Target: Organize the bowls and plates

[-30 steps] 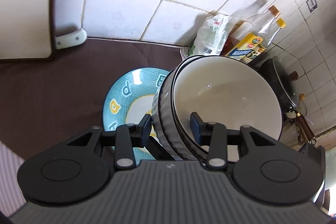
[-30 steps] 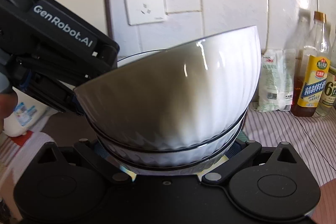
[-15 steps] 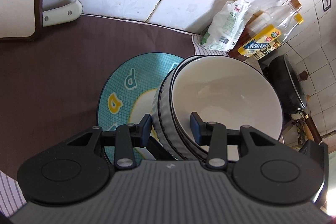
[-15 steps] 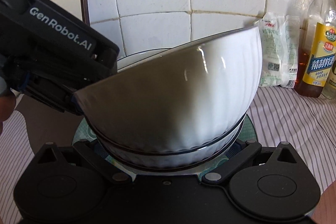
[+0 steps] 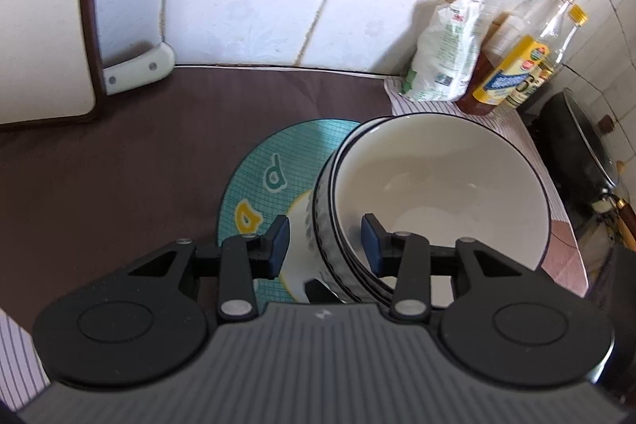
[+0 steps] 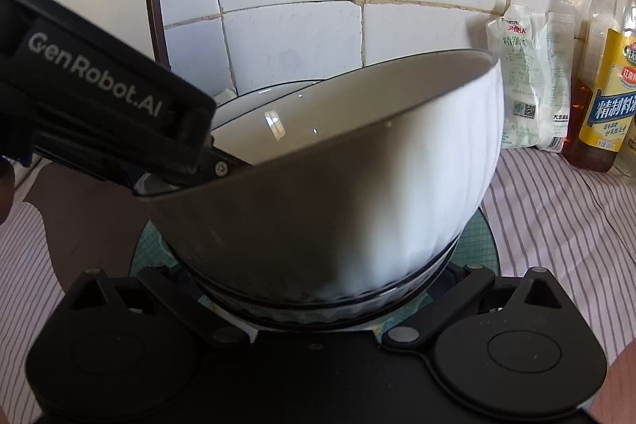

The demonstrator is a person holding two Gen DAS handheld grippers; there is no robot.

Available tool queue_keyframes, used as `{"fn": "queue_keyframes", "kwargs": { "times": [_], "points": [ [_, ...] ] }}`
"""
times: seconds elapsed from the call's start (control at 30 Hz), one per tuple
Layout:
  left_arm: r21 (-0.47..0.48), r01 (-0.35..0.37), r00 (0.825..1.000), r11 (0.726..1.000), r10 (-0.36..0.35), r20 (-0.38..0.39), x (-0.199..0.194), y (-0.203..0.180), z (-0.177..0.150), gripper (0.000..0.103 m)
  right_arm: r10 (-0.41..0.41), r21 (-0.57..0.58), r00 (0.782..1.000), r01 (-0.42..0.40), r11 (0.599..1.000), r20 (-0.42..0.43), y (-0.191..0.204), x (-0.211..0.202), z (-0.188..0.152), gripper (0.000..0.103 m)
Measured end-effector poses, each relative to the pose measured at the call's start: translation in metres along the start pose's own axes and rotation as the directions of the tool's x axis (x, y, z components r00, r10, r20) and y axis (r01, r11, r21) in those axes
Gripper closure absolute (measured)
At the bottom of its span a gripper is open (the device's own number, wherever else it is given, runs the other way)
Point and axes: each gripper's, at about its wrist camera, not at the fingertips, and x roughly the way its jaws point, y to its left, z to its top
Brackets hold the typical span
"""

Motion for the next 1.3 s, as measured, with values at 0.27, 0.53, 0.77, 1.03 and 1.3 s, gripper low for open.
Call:
{"fn": "queue_keyframes", "kwargs": {
  "times": [0.27, 0.53, 0.77, 1.03, 1.3],
  "points": [
    [-0.036, -0.023, 1.000, 0.999, 0.023, 0.007, -0.035, -0.016, -0.001, 0.065, -0.014, -0.024, 1.000, 0.014, 1.000, -0.003, 0.006, -0.029, -0.001, 0.000],
    [-0.030, -0.048, 0.996, 0.998, 0.051, 0.074, -0.099, -0.035, -0.003, 0.061, -0.016, 0.035, 0.999, 0.015, 0.999, 0.035, 0.002, -0.070, 0.000, 0.000],
    [-0.064, -0.080, 0.990, 0.995, 0.087, 0.113, -0.159, -0.041, -0.026, 0.060, -0.039, 0.045, 0.997, 0.036, 0.998, 0.073, 0.006, -0.116, -0.011, 0.000],
    [-0.072, -0.110, 0.978, 0.991, 0.121, 0.169, -0.220, -0.054, -0.055, 0.056, -0.095, 0.046, 0.987, 0.090, 0.995, 0.127, 0.014, -0.169, -0.001, 0.000],
    [-0.064, -0.190, 0.958, 0.980, 0.199, 0.206, -0.259, -0.069, -0.082, 0.054, -0.139, 0.001, 0.978, 0.141, 0.990, 0.155, 0.033, -0.229, 0.005, 0.000]
  ]
}}
